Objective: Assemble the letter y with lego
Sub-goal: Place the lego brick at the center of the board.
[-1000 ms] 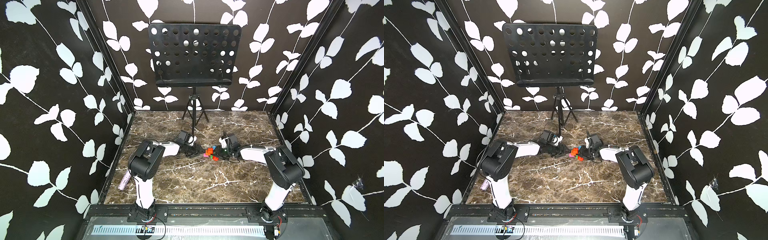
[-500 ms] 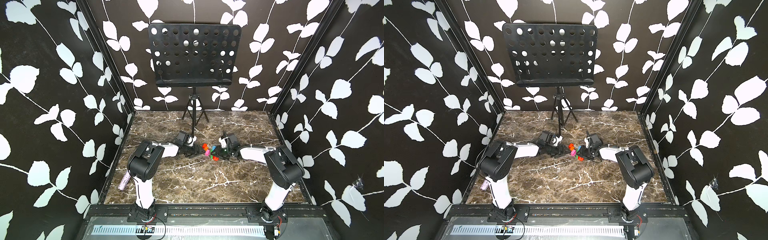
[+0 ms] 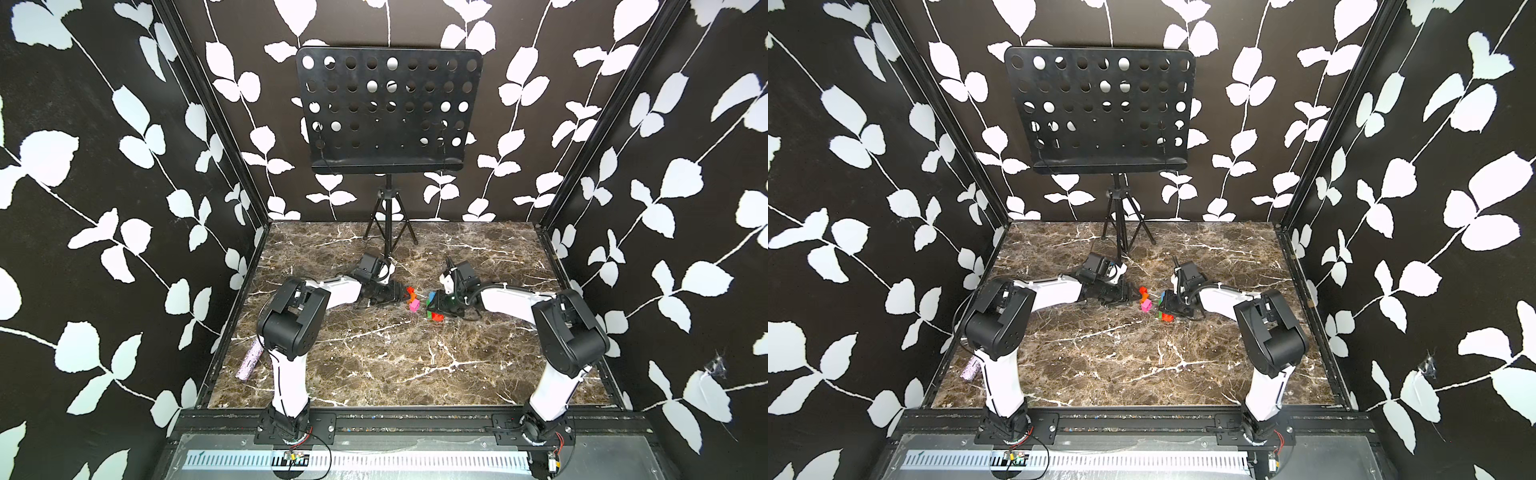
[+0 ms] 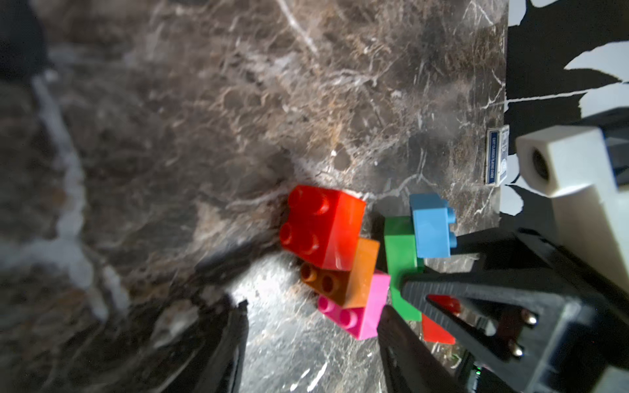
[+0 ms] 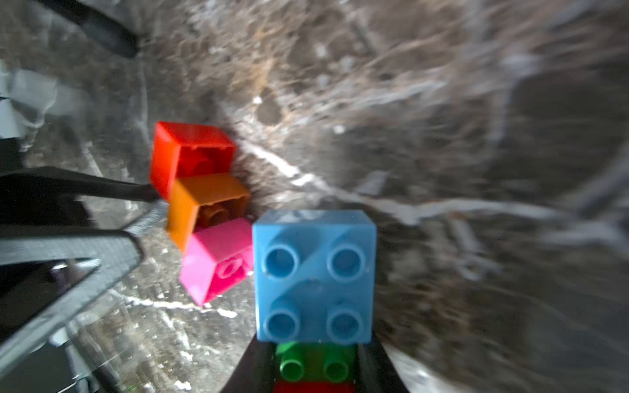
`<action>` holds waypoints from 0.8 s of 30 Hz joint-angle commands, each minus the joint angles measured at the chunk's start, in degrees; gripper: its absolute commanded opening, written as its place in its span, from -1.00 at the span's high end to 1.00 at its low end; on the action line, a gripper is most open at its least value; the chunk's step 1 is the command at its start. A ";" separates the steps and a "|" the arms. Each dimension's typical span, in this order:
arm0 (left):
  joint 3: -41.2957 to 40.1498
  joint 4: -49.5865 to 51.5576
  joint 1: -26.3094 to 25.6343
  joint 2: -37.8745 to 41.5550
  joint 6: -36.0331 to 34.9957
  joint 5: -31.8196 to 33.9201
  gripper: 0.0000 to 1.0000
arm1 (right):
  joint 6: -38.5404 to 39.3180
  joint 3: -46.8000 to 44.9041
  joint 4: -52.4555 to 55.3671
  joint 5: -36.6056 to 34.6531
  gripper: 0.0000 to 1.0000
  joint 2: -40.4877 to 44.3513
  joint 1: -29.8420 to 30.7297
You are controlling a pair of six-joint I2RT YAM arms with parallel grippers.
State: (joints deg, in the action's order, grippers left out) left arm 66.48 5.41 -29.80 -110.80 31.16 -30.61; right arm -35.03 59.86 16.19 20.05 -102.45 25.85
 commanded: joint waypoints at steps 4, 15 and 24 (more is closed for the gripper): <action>1.79 5.90 -0.65 1.19 -5.23 2.91 -0.26 | 11.65 4.69 25.81 -15.65 0.32 0.28 -1.19; 1.06 9.88 1.13 6.50 -10.25 6.03 -0.30 | 17.05 14.33 35.31 -20.36 -0.14 1.03 -0.06; 0.21 11.97 5.95 10.75 -12.30 7.14 -0.31 | 18.79 24.45 28.68 -19.33 -0.18 -1.24 6.96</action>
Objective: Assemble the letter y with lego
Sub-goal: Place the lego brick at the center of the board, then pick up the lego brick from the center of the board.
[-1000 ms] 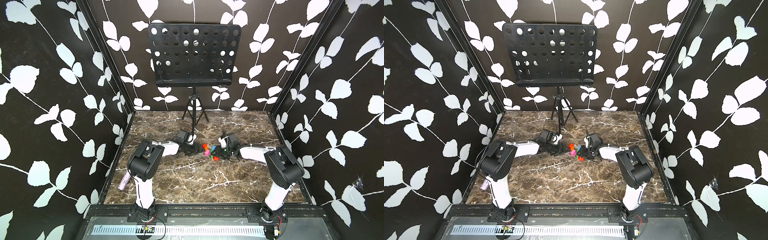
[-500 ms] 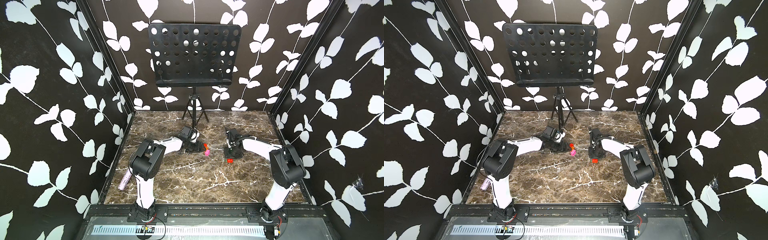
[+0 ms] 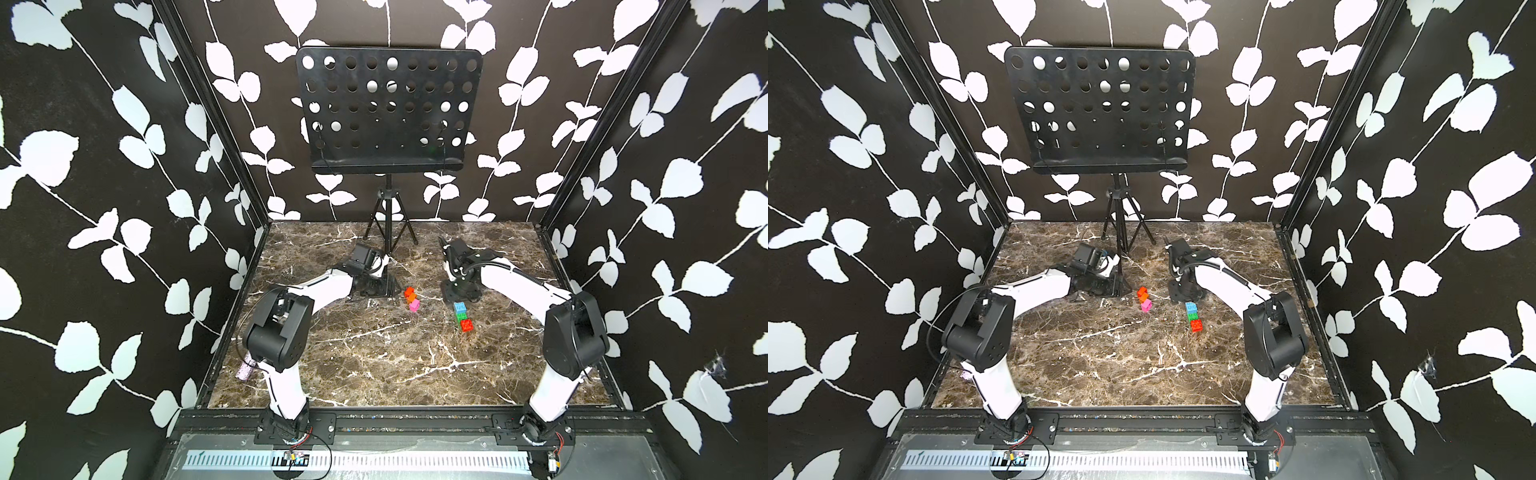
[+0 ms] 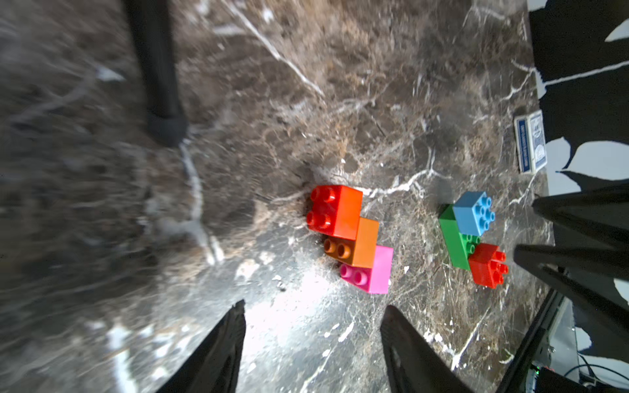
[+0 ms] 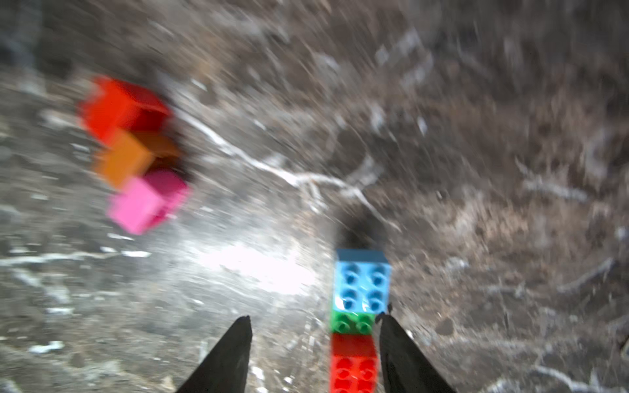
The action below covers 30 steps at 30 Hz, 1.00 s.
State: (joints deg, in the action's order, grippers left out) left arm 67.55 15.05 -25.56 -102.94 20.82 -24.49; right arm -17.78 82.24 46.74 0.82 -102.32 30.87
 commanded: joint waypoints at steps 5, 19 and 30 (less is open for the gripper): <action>-2.05 2.14 5.16 5.12 -2.36 1.24 -0.31 | 0.85 10.89 -3.02 3.58 -0.19 -9.90 3.04; -3.73 1.07 7.99 6.78 -1.75 0.67 -0.31 | -9.04 18.06 -11.74 13.27 -0.27 -23.03 3.58; -4.31 0.20 8.14 6.54 -1.26 0.15 -0.31 | -13.22 17.61 -15.21 15.80 -0.16 -26.10 3.58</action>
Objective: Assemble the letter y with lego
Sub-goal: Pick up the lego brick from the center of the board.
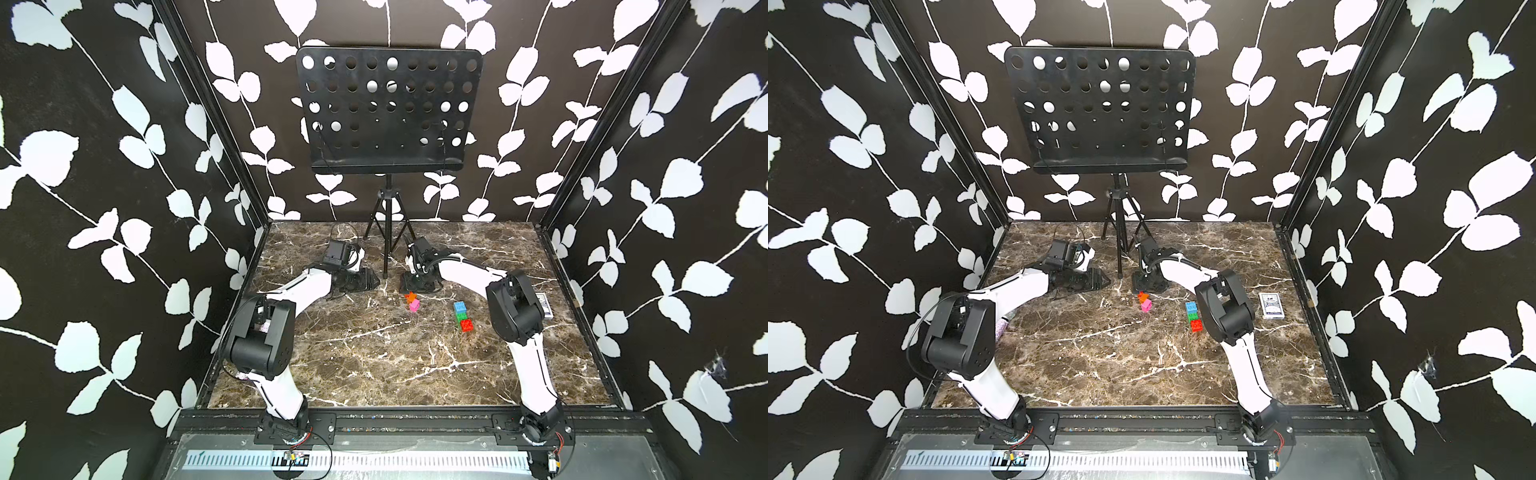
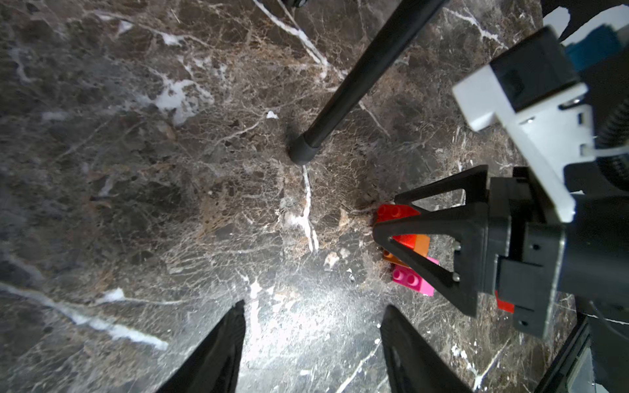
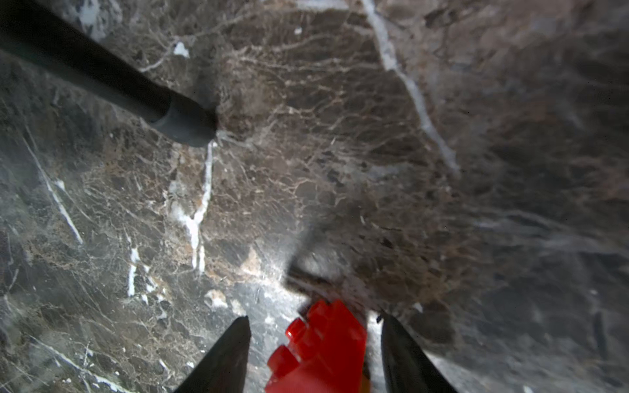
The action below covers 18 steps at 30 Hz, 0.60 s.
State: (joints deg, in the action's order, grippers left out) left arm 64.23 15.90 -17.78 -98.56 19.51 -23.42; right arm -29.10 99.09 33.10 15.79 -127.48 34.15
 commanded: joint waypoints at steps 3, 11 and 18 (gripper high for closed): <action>-1.29 -0.96 0.38 1.98 0.27 -1.10 -0.31 | -3.00 -0.19 -2.81 0.65 -0.08 -0.60 0.30; -3.50 -4.59 0.38 1.38 2.53 -3.52 -0.30 | -7.20 -4.82 -9.58 0.76 0.09 2.50 0.22; -5.11 -7.18 0.33 0.11 4.61 -6.15 -0.28 | -9.37 -9.02 -13.04 0.59 0.25 5.78 0.13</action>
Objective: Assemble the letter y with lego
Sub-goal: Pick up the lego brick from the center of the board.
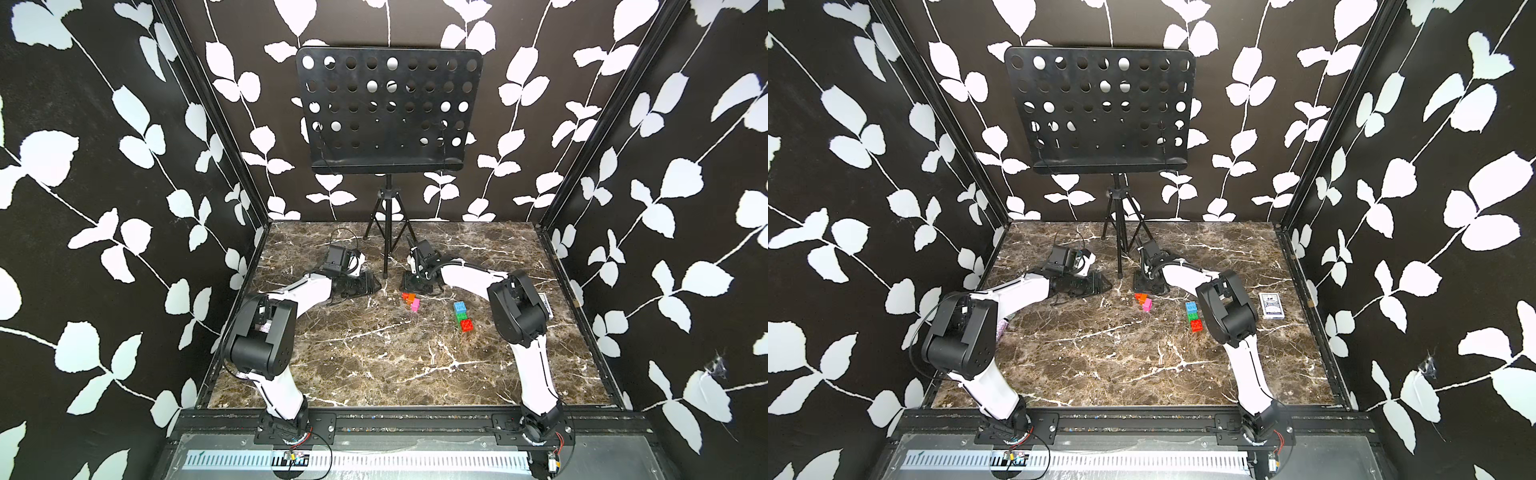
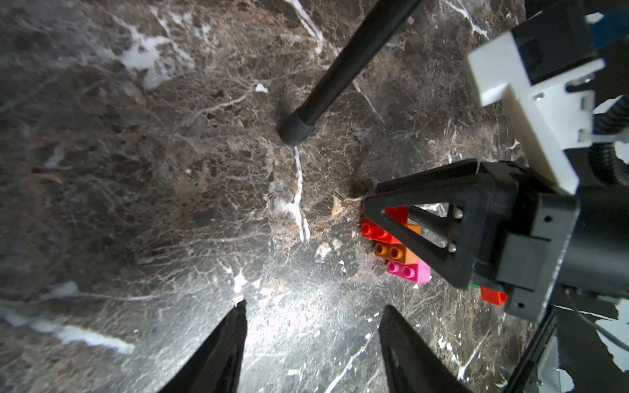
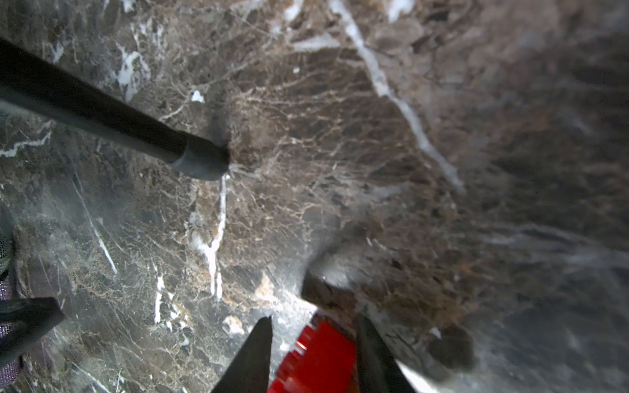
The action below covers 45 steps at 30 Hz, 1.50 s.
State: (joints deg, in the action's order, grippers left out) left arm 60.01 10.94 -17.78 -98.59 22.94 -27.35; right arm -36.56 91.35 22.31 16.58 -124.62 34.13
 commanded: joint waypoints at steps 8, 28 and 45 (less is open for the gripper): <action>-2.90 -10.49 -0.43 -2.61 6.29 -8.37 -0.31 | -3.08 -6.26 -5.11 -0.63 -0.03 8.36 -0.63; -0.07 -5.97 -4.01 -5.36 4.48 -3.70 -0.32 | -7.16 -20.00 -2.52 -3.18 -0.12 17.97 2.42; -0.59 -5.23 -3.80 -4.05 3.33 -2.97 -0.32 | -6.88 -16.58 0.97 -5.68 0.28 12.67 3.14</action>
State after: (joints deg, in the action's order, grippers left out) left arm 58.87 4.56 -21.91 -105.67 27.35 -30.57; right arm -42.98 73.80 22.24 12.49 -111.77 36.84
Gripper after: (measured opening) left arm 0.660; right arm 0.370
